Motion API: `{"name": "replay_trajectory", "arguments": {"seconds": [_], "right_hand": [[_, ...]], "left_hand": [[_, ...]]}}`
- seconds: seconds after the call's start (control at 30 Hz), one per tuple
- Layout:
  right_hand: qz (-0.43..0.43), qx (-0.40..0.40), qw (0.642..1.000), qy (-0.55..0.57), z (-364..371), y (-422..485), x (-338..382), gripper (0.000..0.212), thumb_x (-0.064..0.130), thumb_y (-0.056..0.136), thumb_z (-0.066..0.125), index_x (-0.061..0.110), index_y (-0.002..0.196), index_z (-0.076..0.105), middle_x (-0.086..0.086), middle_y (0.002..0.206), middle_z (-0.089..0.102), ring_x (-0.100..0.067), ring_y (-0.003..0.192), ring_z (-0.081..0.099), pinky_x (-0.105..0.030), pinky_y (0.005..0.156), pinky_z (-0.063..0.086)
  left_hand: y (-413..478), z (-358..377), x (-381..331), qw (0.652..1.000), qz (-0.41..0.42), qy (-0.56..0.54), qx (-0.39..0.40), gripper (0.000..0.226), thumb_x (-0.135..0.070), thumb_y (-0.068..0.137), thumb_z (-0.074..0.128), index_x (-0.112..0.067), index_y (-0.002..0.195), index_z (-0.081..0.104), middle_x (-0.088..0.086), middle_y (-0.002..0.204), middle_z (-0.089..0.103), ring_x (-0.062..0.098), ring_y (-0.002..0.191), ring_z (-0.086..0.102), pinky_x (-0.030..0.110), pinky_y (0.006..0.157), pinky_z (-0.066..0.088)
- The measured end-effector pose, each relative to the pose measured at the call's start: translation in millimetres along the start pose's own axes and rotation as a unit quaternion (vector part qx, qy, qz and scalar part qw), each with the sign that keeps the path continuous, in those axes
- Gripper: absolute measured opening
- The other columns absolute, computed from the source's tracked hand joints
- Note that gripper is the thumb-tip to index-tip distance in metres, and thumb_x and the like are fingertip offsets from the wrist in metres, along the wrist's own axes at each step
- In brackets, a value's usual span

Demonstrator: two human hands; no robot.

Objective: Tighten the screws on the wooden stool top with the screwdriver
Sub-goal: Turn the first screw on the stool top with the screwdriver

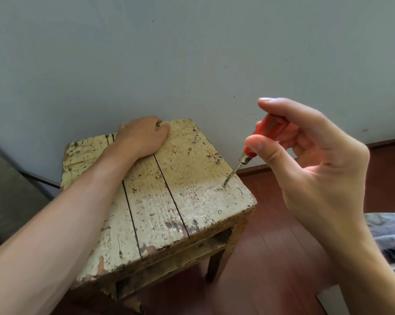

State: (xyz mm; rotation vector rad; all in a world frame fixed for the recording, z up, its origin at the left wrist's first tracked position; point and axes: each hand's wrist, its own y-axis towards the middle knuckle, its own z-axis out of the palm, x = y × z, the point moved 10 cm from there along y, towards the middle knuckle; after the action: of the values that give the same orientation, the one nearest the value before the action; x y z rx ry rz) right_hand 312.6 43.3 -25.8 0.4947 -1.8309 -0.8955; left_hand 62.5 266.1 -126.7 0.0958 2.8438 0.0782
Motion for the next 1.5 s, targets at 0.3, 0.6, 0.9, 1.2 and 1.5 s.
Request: {"name": "replay_trajectory", "arguments": {"seconds": [0.3,0.6,0.9,1.2,1.5], "right_hand": [[0.020,0.098,0.992,0.074,0,3,1,0.043,0.001,0.101,0.066,0.019,0.140,0.062,0.005,0.130,0.076,-0.016,0.121,0.074,-0.029,0.102,0.059],[0.006,0.045,0.998,0.053,-2,9,7,0.037,0.010,0.092,0.083,0.025,0.124,0.072,0.005,0.110,0.080,-0.017,0.100,0.081,-0.035,0.089,0.064],[0.004,0.002,1.000,0.004,-7,8,2,0.040,0.027,0.090,0.088,0.030,0.125,0.070,0.014,0.102,0.078,-0.019,0.095,0.078,-0.048,0.080,0.059],[0.010,0.118,0.992,0.034,2,5,4,0.042,0.010,0.104,0.065,0.021,0.145,0.061,0.009,0.134,0.074,-0.013,0.123,0.073,-0.028,0.100,0.058],[0.013,0.047,0.998,0.049,0,9,-1,0.030,0.009,0.100,0.074,0.021,0.127,0.068,0.000,0.106,0.077,-0.020,0.097,0.079,-0.029,0.089,0.061]], "left_hand": [[0,1,1,1.000,-0.001,0.000,-0.002,0.055,-0.056,0.103,0.030,-0.024,0.141,0.054,0.003,0.143,0.057,0.030,0.132,0.050,0.048,0.110,0.031],[0,0,0,1.000,0.000,0.001,-0.004,0.054,-0.055,0.103,0.031,-0.023,0.140,0.054,0.004,0.142,0.058,0.031,0.130,0.051,0.049,0.110,0.033],[-1,-1,-1,1.000,0.001,0.001,-0.007,0.053,-0.055,0.103,0.031,-0.024,0.138,0.056,0.004,0.140,0.059,0.031,0.128,0.052,0.050,0.111,0.034],[0,0,0,1.000,-0.002,0.002,-0.005,0.054,-0.055,0.103,0.031,-0.023,0.140,0.054,0.004,0.143,0.057,0.031,0.131,0.051,0.049,0.111,0.032],[0,0,0,1.000,-0.004,0.003,-0.004,0.055,-0.056,0.103,0.030,-0.023,0.141,0.053,0.005,0.143,0.057,0.031,0.131,0.050,0.049,0.110,0.031]]}}
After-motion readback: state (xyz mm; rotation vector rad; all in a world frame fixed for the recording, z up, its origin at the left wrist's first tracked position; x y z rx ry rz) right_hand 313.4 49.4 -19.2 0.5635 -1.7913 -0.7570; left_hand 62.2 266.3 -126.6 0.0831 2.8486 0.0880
